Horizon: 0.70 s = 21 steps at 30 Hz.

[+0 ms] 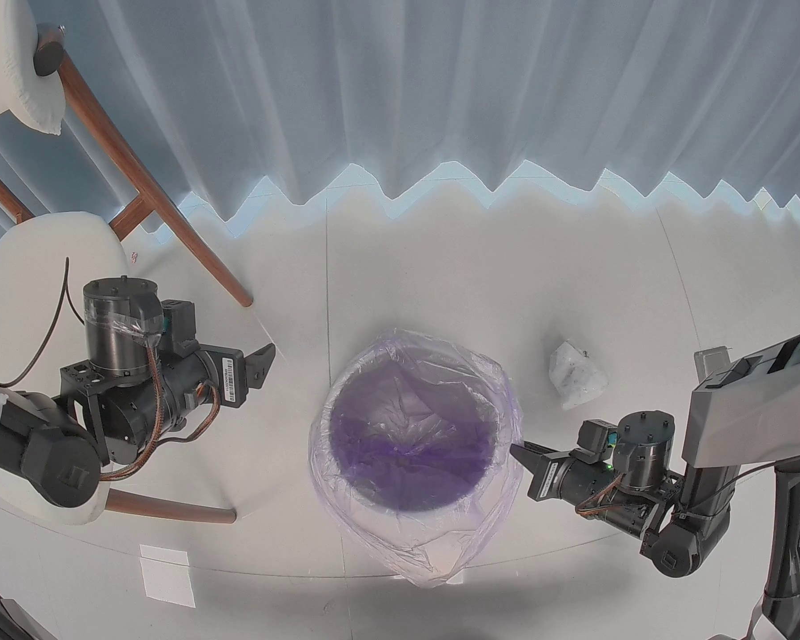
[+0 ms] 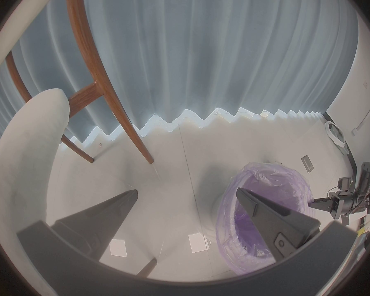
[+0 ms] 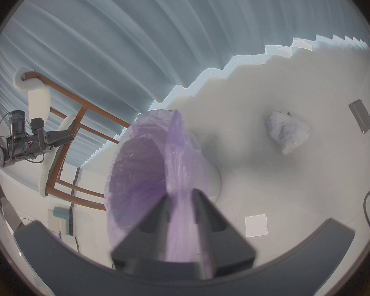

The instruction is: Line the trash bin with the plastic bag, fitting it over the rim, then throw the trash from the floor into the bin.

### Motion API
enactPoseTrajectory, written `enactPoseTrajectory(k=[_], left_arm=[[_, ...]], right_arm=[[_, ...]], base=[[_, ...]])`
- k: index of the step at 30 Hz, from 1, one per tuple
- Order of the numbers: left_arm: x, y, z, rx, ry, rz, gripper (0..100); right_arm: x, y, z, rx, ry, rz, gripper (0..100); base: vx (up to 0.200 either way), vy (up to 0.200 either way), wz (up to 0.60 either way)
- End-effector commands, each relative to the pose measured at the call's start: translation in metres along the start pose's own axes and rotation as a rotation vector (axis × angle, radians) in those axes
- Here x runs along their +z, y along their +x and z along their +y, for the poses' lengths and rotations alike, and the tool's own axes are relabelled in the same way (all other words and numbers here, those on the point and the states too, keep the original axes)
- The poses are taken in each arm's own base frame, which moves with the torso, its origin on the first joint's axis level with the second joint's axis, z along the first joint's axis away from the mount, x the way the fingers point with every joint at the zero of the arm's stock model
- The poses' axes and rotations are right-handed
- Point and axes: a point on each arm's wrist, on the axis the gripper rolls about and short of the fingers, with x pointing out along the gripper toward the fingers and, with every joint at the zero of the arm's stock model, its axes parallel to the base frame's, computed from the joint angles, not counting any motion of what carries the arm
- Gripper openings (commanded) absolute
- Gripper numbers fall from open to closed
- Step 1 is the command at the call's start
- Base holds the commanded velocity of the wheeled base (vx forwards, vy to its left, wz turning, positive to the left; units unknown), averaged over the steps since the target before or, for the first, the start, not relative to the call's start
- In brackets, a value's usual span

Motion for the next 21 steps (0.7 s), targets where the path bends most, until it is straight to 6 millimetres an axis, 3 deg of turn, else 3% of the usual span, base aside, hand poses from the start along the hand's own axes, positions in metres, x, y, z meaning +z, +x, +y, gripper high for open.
enactPoseTrajectory(k=[1,10,21], left_arm=[[0.003,0.0,-0.001,-0.003,-0.001,-0.011,100],[0.001,-0.001,-0.003,-0.012,0.001,-0.01,100],[-0.004,-0.007,-0.001,-0.01,0.004,0.002,100]], right_arm=[[0.006,-0.001,-0.016,-0.042,0.02,-0.027,0],[-0.007,0.003,-0.046,-0.133,0.064,0.018,0],[-0.015,0.049,-0.068,-0.134,0.071,-0.035,0]], base=[[0.0,0.0,0.0],[0.0,0.0,0.0],[0.0,0.0,0.0]])
